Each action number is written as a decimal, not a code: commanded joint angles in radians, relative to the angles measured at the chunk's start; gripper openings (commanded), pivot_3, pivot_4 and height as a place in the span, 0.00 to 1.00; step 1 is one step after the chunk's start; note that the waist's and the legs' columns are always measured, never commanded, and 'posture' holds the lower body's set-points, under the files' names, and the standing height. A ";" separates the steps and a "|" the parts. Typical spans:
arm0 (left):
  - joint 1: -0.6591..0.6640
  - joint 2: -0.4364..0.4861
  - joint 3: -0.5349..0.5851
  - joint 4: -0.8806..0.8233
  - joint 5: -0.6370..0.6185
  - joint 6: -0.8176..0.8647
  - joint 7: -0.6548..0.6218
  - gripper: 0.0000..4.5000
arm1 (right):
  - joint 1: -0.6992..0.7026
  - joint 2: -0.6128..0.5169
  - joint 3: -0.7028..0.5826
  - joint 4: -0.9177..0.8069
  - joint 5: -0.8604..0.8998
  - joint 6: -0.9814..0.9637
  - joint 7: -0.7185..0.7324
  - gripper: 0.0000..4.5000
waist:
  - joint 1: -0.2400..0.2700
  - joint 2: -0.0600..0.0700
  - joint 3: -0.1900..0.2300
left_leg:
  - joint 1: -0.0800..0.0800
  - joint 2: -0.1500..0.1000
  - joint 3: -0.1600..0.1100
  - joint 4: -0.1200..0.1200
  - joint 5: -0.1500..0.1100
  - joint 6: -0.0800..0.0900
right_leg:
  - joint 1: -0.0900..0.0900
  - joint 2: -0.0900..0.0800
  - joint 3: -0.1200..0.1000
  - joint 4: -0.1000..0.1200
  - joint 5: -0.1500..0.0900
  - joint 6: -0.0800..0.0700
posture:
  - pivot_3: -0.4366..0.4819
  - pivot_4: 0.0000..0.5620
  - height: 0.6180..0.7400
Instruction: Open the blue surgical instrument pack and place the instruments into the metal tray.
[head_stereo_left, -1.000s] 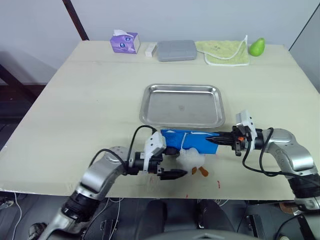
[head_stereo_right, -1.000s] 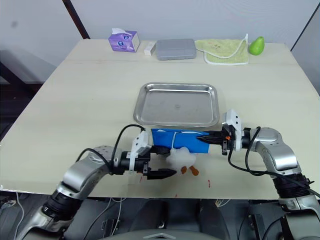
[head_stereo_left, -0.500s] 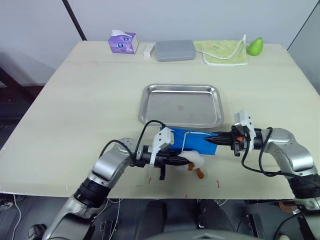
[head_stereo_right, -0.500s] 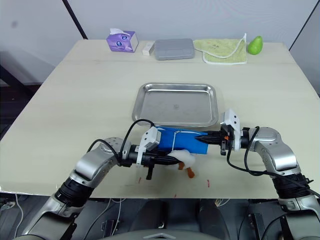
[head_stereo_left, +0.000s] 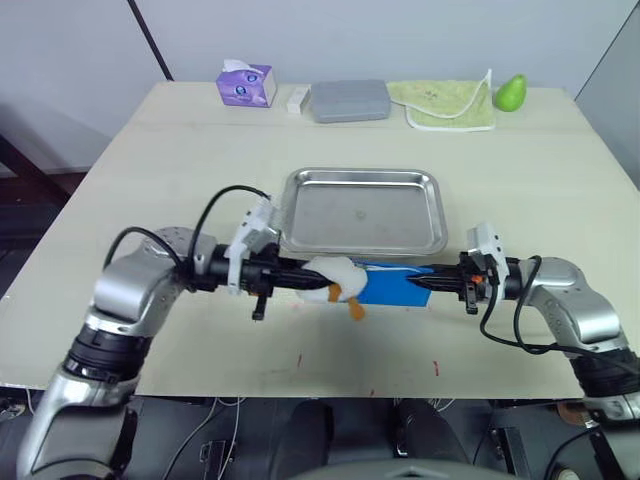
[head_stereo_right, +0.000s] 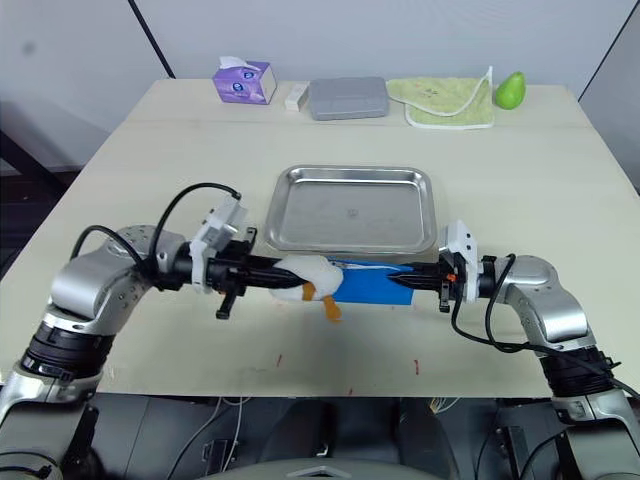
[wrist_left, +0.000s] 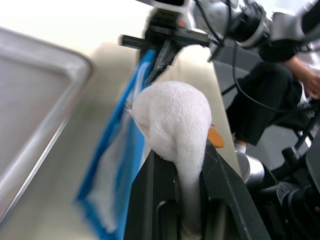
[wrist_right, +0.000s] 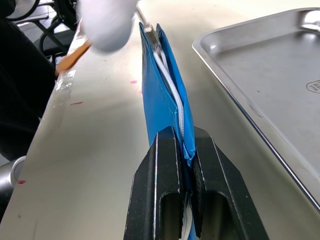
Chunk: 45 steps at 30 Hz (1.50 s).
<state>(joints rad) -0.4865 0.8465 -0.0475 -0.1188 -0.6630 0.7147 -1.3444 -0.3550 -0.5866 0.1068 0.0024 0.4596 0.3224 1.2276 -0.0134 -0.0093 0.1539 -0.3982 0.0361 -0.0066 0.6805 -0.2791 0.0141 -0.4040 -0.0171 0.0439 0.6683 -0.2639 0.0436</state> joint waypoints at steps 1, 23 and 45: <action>-0.031 0.061 0.052 0.050 0.007 0.003 -0.026 0.00 | 0.007 -0.007 -0.016 -0.005 -0.002 -0.017 0.007 0.00 | 0.000 0.000 0.000 | 0.000 0.000 0.000 0.000 0.000 0.000 | 0.000 0.000 0.000 0.000 0.000 0.000 | 0.48 0.27 1.00; 0.217 0.117 0.040 0.131 0.136 -0.128 -0.045 0.00 | -0.028 -0.011 -0.293 -0.143 0.494 0.410 -0.089 0.00 | 0.001 0.001 0.003 | -0.001 0.000 0.001 0.000 0.000 0.000 | -0.002 0.000 0.001 0.001 0.000 0.000 | 0.48 0.27 1.00; 0.166 0.161 -0.058 0.329 0.370 -0.506 -0.155 0.00 | 0.015 0.021 -0.128 -0.108 0.203 0.138 -0.033 0.00 | 0.002 0.001 0.004 | -0.003 0.000 0.005 0.000 0.000 0.000 | -0.005 0.000 0.003 0.003 0.000 0.000 | 0.48 0.27 1.00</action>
<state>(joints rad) -0.3121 0.9954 -0.1176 0.1527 -0.3492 0.2487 -1.5100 -0.3368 -0.5614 0.0055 -0.0999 0.6664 0.4916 1.1914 -0.0117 -0.0079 0.1575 -0.4010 0.0365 -0.0013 0.6804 -0.2791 0.0141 -0.4094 -0.0168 0.0466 0.6719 -0.2639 0.0434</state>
